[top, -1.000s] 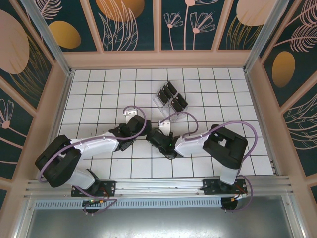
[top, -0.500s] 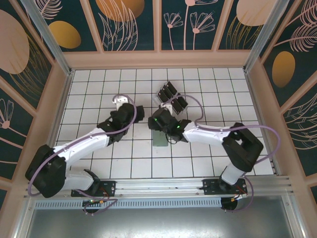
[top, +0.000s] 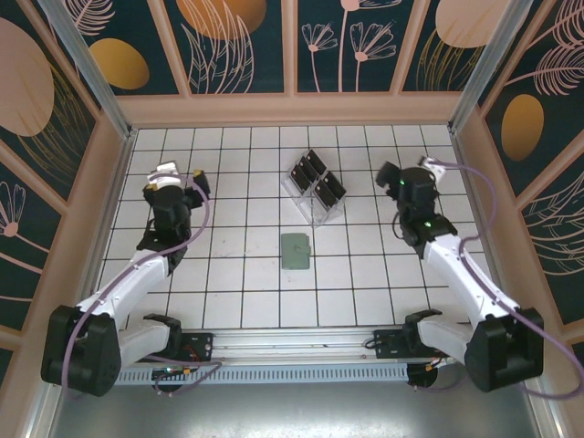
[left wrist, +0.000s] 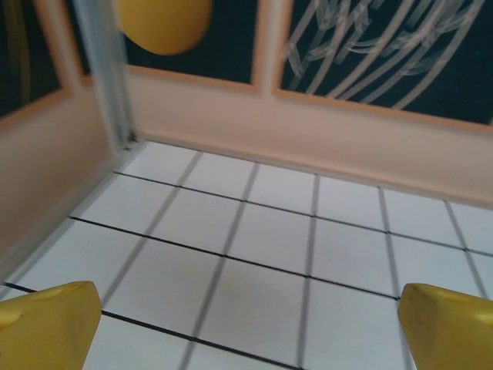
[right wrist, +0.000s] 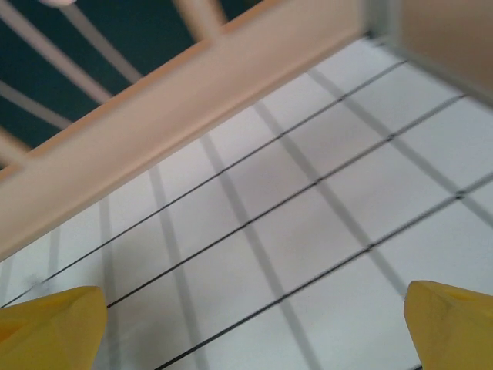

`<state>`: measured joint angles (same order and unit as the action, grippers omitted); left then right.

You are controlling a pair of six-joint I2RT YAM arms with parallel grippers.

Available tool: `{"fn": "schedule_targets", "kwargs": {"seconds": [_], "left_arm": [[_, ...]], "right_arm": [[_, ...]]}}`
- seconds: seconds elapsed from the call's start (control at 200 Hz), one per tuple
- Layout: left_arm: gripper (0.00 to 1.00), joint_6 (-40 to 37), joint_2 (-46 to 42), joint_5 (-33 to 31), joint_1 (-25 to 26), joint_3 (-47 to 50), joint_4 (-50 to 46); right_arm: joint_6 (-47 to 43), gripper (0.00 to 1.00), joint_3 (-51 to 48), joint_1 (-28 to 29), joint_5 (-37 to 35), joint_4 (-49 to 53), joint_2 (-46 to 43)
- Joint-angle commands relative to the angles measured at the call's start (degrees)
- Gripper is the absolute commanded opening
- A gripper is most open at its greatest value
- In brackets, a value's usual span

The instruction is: Put the credit cards into the card holder

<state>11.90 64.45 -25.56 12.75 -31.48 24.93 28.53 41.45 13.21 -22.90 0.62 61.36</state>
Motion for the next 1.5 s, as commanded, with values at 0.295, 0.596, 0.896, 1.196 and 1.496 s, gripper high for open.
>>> {"fn": "schedule_targets", "kwargs": {"seconds": [0.295,0.596,0.896,1.196,1.496], "left_arm": [[0.99,-9.25,11.27,4.77,-7.31,15.62,30.72],[0.99,-10.22,15.97,11.55,-8.74,14.30,35.36],[0.98,-9.88,22.76,14.59,-9.41,19.98,52.40],[0.99,-7.86,23.07,19.42,-12.30,17.12,46.82],[0.99,-7.92,23.13,19.35,-12.30,16.98,46.54]], "right_arm": [[-13.72,0.99,-23.00,-13.06,-7.95,-35.13,2.62],[-21.74,0.99,-27.37,-13.21,3.26,-60.11,16.61],[-27.34,0.99,-33.19,-13.21,15.16,-86.42,29.17],[-25.69,0.99,-30.24,-14.37,15.93,-78.71,28.03],[-28.77,0.99,-30.89,-11.79,15.29,-80.59,28.28]]}}
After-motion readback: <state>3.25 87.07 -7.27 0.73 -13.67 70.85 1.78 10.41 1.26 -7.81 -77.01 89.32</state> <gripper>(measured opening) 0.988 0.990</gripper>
